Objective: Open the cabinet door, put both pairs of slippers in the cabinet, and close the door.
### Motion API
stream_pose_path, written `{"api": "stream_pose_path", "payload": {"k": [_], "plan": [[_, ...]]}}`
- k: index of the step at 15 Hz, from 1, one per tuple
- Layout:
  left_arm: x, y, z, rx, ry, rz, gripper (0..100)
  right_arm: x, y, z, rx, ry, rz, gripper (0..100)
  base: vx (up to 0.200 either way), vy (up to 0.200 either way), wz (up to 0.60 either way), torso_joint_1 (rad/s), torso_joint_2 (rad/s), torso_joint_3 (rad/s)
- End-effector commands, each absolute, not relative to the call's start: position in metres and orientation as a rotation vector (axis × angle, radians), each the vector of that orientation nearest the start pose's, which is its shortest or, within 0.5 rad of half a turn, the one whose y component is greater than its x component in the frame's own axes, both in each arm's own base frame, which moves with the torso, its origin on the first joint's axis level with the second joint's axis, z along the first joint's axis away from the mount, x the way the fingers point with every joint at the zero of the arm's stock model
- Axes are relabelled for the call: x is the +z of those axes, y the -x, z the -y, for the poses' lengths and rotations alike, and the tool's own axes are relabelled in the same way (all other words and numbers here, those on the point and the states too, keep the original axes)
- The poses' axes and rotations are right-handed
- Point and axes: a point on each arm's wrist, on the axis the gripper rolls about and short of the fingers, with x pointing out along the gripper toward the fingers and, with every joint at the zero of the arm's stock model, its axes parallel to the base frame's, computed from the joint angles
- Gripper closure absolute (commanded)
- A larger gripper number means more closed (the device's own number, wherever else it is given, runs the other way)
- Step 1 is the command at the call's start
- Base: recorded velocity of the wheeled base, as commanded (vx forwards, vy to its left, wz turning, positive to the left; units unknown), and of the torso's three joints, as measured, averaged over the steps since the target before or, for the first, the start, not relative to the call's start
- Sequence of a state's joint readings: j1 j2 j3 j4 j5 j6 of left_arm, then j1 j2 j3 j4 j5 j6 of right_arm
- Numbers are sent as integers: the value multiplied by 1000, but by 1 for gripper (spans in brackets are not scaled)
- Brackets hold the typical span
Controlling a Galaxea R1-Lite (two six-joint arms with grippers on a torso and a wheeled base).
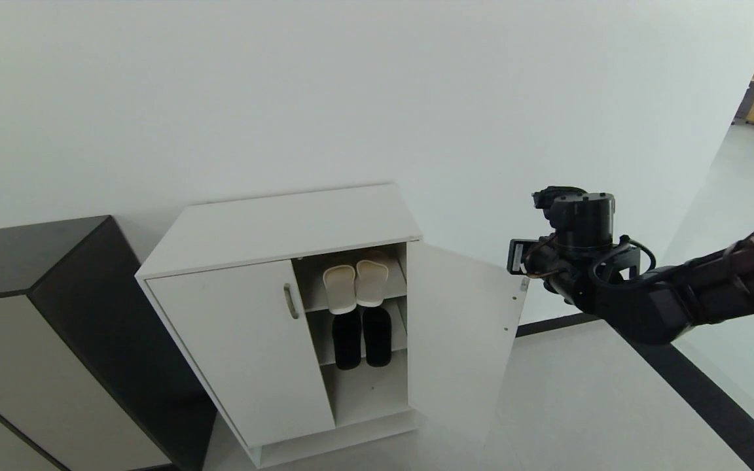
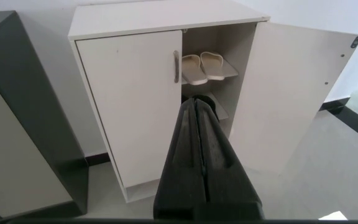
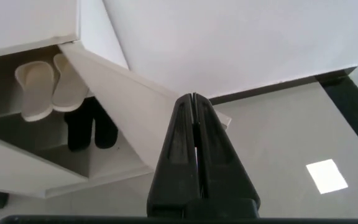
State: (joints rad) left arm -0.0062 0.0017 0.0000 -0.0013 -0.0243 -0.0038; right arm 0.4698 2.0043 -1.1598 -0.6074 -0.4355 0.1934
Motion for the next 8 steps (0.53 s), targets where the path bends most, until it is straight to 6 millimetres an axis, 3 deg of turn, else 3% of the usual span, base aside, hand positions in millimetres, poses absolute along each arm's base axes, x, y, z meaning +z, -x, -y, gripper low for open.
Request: {"api": "stream_pose_path", "payload": {"k": [1, 8], "plan": [[76, 23, 0, -29, 5, -2, 100, 141, -387, -165, -34, -93, -250, 100, 0, 0, 0, 0, 0, 0], [76, 23, 0, -31, 6, -2, 100, 114, -408, -162, -63, -81, -289, 100, 0, 0, 0, 0, 0, 0]]}}
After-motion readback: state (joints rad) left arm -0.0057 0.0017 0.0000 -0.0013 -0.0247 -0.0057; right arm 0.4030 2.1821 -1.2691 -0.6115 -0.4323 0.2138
